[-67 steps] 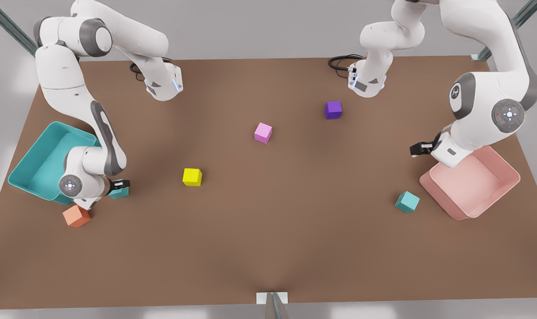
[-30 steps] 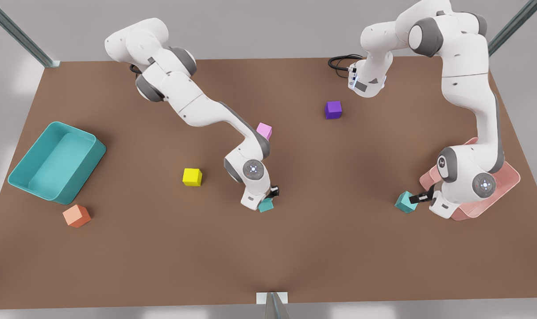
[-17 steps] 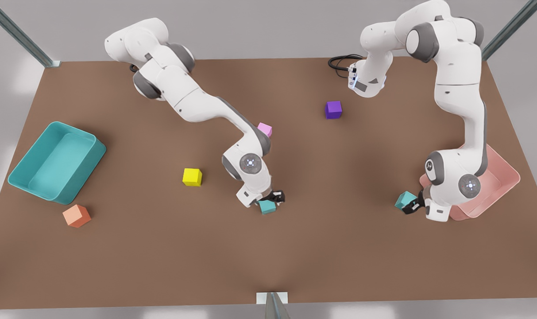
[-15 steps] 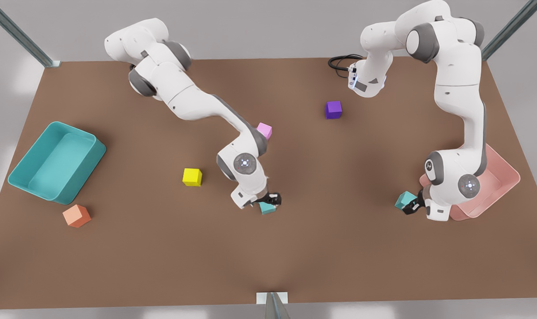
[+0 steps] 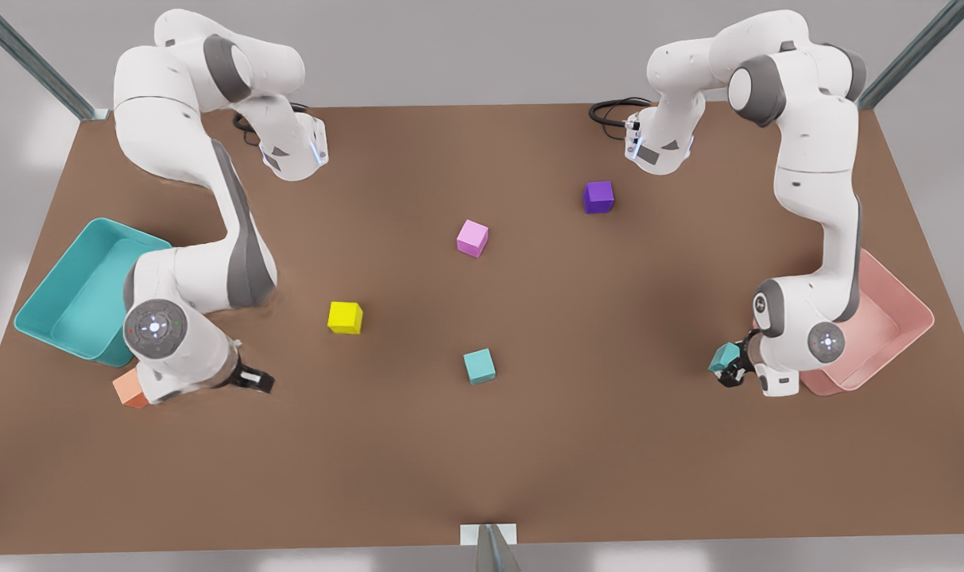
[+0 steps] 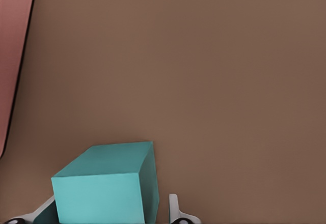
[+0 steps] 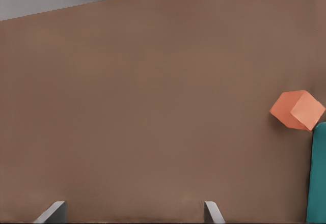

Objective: Stack the two blue cubes on top of each other

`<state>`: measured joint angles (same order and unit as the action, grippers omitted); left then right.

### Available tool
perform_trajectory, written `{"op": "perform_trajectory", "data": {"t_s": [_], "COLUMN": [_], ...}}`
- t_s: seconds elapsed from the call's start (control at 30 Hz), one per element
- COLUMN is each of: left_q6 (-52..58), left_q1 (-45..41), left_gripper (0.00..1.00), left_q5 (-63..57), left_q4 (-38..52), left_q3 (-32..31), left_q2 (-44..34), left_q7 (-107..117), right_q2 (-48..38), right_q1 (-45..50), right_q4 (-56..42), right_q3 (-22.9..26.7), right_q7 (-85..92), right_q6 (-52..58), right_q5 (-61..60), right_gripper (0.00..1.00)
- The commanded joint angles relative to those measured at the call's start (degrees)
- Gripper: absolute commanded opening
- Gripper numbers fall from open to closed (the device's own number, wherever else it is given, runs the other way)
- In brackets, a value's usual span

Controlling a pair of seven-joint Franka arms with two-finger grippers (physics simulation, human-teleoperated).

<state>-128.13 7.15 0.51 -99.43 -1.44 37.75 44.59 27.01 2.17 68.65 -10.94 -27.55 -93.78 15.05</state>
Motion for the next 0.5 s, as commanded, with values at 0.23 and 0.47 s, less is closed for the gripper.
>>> {"op": "perform_trajectory", "data": {"t_s": [0.23, 0.47], "left_q6": [-0.5, 20.7], "left_q1": [-0.2, -16.9], "left_gripper": [0.47, 0.43], "left_q5": [0.0, -0.2], "left_q4": [0.1, 14.8], "left_q3": [-0.1, -10.3], "left_q2": [1.1, -1.5], "left_q7": [10.3, 19.8], "right_q2": [-20.1, -17.4], "right_q1": [-1.7, -2.7], "right_q4": [19.1, 13.2], "right_q3": [0.0, 0.7], "right_q7": [38.2, 39.6], "right_q6": [6.7, 17.1], "right_q5": [-6.7, -6.7], "right_gripper": [1.00, 1.00]}}
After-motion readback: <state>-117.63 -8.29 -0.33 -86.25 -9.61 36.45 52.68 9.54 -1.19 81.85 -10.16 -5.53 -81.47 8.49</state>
